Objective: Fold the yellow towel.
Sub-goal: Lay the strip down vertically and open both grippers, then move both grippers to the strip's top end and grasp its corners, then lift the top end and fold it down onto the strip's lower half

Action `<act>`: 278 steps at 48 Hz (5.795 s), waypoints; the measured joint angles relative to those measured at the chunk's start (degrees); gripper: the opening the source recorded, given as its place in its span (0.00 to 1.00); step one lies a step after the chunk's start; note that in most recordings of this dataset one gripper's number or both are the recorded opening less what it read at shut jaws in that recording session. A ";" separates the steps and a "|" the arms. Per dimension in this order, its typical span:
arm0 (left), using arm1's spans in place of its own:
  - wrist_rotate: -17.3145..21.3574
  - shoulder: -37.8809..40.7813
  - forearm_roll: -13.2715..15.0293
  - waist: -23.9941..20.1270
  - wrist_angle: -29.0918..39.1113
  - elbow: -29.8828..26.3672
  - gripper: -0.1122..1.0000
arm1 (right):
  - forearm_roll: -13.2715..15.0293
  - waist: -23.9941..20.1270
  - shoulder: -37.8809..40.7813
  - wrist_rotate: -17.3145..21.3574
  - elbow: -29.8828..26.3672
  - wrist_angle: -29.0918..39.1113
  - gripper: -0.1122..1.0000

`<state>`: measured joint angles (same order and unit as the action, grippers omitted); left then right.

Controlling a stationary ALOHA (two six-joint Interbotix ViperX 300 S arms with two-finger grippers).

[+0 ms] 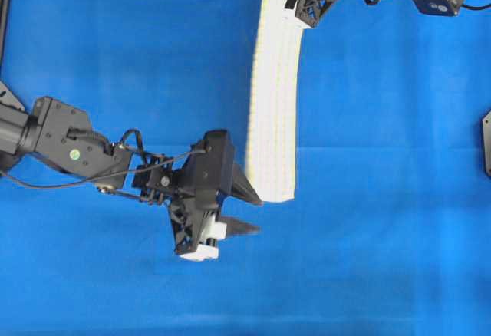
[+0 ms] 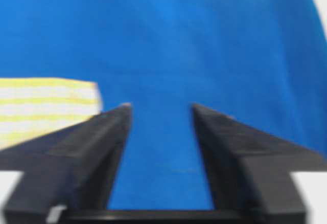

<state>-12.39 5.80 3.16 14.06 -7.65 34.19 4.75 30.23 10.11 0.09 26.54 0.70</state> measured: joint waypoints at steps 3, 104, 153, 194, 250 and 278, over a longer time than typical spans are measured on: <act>0.00 0.00 0.00 -0.44 0.00 0.00 0.57 | 0.35 -0.62 0.18 0.00 -0.18 -0.09 0.43; 16.96 -9.32 -0.35 -34.63 1.49 7.21 0.84 | -0.26 -2.11 -18.81 9.14 21.18 -6.77 0.77; 16.44 15.29 -0.18 -46.93 -7.29 -3.25 0.77 | -0.44 5.01 7.12 9.67 8.00 -11.25 0.75; 16.52 12.22 0.00 -46.14 -5.45 -2.55 0.12 | 0.79 4.31 6.50 8.17 6.24 -11.07 0.15; 7.12 -4.39 0.00 -25.40 -4.66 11.69 0.12 | -2.29 -11.60 -10.63 9.32 19.25 -7.73 0.15; 0.62 -5.62 0.09 -12.48 -4.83 14.50 0.12 | -10.63 -25.31 -11.60 9.32 21.18 -7.82 0.15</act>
<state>-11.78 0.18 3.25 1.58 -12.48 48.69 -5.89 4.92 -1.49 9.40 47.72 -7.12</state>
